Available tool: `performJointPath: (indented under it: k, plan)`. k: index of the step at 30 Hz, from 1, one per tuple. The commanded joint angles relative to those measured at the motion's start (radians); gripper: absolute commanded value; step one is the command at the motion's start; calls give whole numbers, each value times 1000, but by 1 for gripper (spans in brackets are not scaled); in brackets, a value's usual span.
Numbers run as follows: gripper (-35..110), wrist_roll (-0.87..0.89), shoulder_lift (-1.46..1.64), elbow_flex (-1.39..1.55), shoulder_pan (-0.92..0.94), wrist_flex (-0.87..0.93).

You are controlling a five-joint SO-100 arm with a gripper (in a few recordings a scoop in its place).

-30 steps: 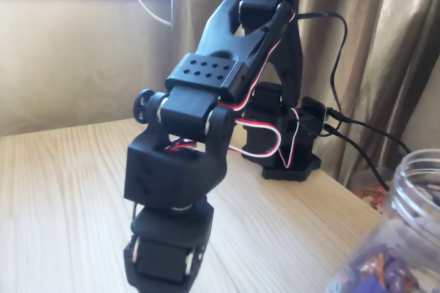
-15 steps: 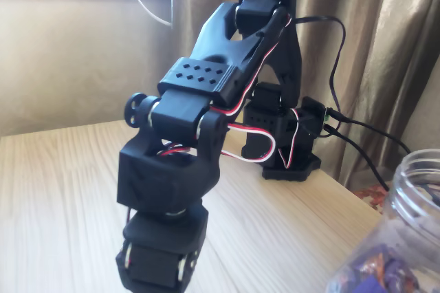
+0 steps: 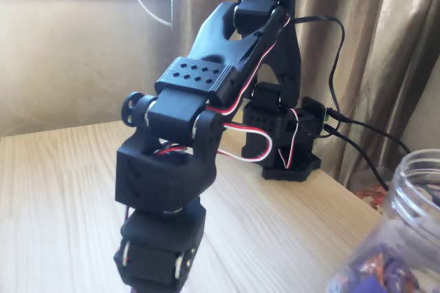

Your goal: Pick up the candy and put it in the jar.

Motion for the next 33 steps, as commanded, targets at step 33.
performJointPath:
  k: [33]
  plan:
    - [24, -28, 334, 285, 32, -44]
